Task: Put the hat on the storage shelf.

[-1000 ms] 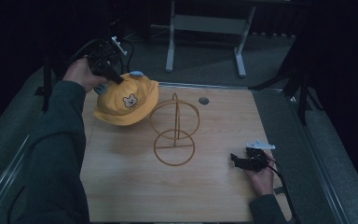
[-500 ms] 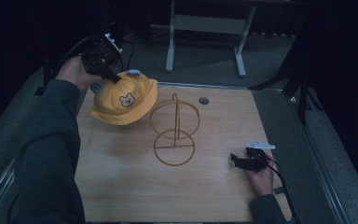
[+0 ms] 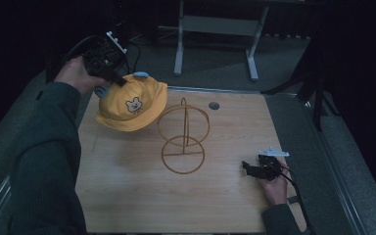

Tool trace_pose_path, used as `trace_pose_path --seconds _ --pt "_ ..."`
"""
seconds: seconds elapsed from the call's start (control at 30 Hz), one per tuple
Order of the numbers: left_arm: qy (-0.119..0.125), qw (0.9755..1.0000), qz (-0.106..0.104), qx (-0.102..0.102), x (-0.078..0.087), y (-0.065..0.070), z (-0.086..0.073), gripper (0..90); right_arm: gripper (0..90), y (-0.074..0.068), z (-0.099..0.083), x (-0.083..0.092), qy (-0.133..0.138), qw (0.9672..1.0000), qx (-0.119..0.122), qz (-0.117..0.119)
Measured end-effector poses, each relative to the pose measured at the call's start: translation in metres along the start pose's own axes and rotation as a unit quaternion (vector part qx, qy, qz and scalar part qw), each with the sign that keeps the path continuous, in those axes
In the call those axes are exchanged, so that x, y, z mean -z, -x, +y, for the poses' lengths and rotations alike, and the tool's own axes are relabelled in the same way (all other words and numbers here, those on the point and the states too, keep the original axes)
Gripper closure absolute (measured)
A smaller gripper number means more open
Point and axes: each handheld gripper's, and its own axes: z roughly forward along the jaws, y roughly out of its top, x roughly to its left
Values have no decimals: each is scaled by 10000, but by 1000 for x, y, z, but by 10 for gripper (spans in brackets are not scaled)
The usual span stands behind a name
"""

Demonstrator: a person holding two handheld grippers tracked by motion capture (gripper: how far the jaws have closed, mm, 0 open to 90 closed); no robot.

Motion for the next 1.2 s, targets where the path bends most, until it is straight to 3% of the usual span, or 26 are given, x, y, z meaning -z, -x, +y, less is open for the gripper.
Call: trace_pose_path --seconds 1.2 --pt "478 9979 -446 -46 32 -6 -18 845 219 0 0 0 0 10000 6 -1"
